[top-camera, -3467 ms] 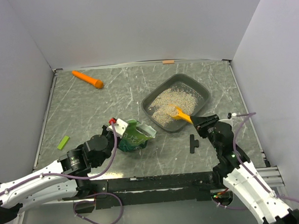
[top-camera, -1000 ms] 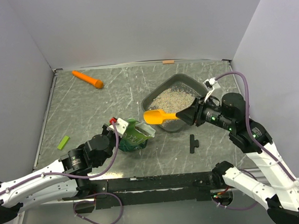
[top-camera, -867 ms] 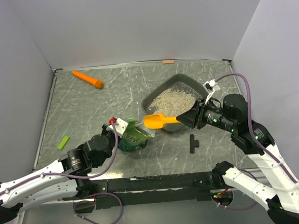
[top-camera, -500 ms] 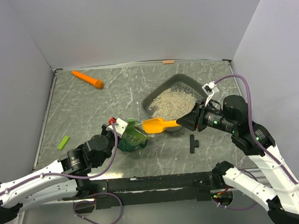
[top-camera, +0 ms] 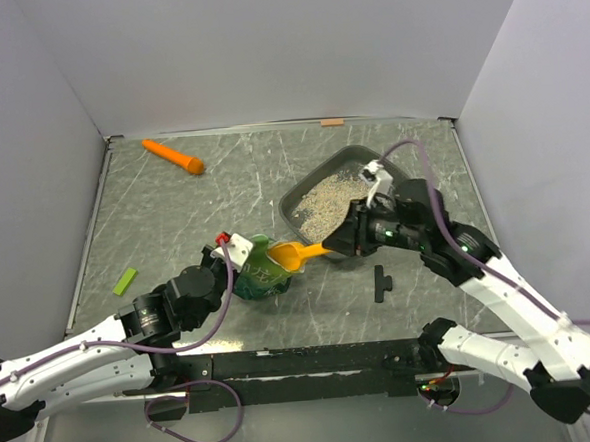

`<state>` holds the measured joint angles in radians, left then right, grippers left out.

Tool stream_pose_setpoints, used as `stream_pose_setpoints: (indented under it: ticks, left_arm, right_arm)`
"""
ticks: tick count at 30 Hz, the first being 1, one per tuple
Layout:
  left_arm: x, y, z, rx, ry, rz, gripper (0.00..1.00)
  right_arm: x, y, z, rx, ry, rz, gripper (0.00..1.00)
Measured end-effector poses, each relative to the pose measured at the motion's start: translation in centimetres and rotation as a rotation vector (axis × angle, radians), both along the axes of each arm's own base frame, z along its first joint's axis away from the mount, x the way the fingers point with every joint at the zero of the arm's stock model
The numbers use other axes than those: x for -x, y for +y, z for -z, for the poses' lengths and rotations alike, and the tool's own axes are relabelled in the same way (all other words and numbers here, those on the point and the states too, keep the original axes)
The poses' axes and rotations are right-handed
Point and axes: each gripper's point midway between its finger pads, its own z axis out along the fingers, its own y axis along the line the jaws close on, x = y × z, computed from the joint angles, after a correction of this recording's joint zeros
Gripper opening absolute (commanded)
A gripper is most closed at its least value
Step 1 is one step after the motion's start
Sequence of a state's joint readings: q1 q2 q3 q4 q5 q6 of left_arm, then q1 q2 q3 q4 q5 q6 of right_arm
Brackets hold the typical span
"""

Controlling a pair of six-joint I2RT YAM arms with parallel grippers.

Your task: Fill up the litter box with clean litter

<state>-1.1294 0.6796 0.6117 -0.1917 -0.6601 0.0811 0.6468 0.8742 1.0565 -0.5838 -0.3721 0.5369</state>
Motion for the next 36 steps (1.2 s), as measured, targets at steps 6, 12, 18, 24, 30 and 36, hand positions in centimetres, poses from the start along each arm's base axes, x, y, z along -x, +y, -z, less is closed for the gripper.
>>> stream_pose_setpoints:
  ticks: [6, 12, 18, 24, 30, 36]
  left_arm:
    - [0.1, -0.6, 0.3, 0.003, 0.012, 0.018, 0.01]
    - [0.0, -1.3, 0.6, 0.016, 0.025, 0.026, 0.01]
    - [0.1, -2.4, 1.6, -0.005, 0.052, 0.040, 0.01]
    - [0.2, -2.5, 1.7, -0.011, 0.051, 0.043, 0.01]
    - [0.3, -2.6, 1.4, -0.004, 0.044, 0.042, 0.01]
    - [0.3, -2.4, 1.3, -0.004, 0.040, 0.033, 0.01]
  right_arm:
    - [-1.1, 1.8, 2.7, 0.065, 0.087, 0.000, 0.00]
    - [-2.1, 2.6, 3.3, 0.127, 0.121, 0.042, 0.00]
    - [-2.8, 3.4, 4.2, 0.196, 0.156, 0.081, 0.00]
    - [-3.6, 4.8, 5.5, 0.207, 0.198, 0.101, 0.00]
    - [-4.9, 7.3, 8.5, 0.181, 0.254, 0.106, 0.00]
    - [-5.3, 8.8, 10.3, 0.127, 0.285, 0.100, 0.00]
